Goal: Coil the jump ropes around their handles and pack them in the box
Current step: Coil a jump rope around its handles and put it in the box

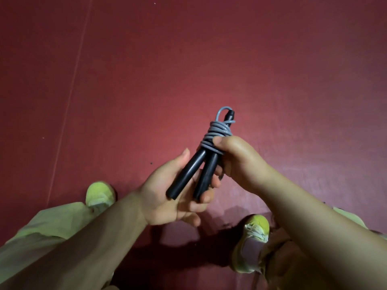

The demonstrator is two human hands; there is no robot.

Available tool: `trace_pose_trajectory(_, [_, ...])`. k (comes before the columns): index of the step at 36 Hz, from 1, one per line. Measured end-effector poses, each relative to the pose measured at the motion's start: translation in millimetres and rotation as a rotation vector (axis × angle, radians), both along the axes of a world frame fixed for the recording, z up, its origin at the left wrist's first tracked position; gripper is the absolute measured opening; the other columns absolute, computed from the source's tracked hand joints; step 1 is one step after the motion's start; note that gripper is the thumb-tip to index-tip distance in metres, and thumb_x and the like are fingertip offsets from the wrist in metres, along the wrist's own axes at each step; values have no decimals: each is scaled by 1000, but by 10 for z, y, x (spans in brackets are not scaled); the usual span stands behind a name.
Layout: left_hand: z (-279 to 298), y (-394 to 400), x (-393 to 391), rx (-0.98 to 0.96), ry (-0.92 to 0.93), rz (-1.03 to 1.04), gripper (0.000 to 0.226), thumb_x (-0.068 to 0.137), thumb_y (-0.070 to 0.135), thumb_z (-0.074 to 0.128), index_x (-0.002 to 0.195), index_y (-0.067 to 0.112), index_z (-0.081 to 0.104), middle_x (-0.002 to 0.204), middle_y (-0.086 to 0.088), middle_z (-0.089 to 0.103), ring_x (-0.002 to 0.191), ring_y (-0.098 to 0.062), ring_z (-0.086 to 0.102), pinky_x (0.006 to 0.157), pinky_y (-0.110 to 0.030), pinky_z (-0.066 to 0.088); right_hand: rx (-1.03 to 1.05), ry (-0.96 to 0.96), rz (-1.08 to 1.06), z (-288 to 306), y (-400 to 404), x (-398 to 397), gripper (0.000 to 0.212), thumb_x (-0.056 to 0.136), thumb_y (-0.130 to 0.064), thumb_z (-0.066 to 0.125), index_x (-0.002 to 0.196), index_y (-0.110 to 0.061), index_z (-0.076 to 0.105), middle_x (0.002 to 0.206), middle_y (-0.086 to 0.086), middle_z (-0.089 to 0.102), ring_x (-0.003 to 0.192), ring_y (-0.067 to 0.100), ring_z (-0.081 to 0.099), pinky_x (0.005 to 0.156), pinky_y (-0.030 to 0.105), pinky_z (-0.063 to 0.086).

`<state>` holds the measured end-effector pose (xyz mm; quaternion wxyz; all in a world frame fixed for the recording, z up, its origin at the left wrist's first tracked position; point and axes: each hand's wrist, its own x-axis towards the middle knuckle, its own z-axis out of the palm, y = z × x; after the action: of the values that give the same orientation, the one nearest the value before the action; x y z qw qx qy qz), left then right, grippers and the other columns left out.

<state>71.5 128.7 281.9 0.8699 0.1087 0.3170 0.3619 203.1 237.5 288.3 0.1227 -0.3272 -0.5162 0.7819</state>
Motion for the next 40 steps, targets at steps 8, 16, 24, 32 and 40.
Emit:
trace_pose_trajectory(8, [-25, 40, -72, -43, 424, -1, 70, 73, 72, 27, 80, 15, 67, 63, -4, 54, 42, -8, 27, 48, -24, 25, -43, -237, 72, -8, -9, 27, 31, 98, -31, 50, 87, -6, 63, 69, 10, 60, 54, 17, 56, 57, 29, 42])
trace_pose_trajectory(16, [-4, 42, -16, -19, 780, 49, 68, 94, 59, 21, 76, 11, 65, 59, -8, 58, 40, -11, 29, 46, -24, 25, -43, -343, 102, -5, -35, 23, 36, 99, -35, 47, 91, -4, 63, 68, 8, 63, 48, 16, 57, 44, 24, 45])
trace_pose_trajectory(24, [-86, 79, -47, 15, 1022, -2, 63, 98, 53, 22, 82, 12, 66, 57, 0, 63, 39, -5, 40, 46, -22, 32, 5, -506, 148, -9, -19, 35, 39, 96, -49, 46, 94, -12, 58, 68, 11, 67, 47, 17, 62, 48, 25, 50])
trace_pose_trajectory(32, [-239, 90, -149, 75, 1284, -47, 78, 70, 75, 23, 83, 14, 69, 78, -2, 69, 66, -15, 53, 68, -33, 39, 11, -569, 180, 0, -27, 43, 44, 96, -54, 42, 95, -12, 53, 64, 10, 68, 51, 19, 63, 53, 27, 49])
trace_pose_trajectory(40, [-201, 112, -205, 144, 1371, -57, 57, 67, 68, 38, 77, 17, 62, 77, 3, 64, 73, -16, 56, 71, -32, 41, -51, -501, 138, 47, -49, 22, 51, 92, -57, 45, 95, -8, 60, 81, 17, 69, 54, 21, 61, 43, 17, 41])
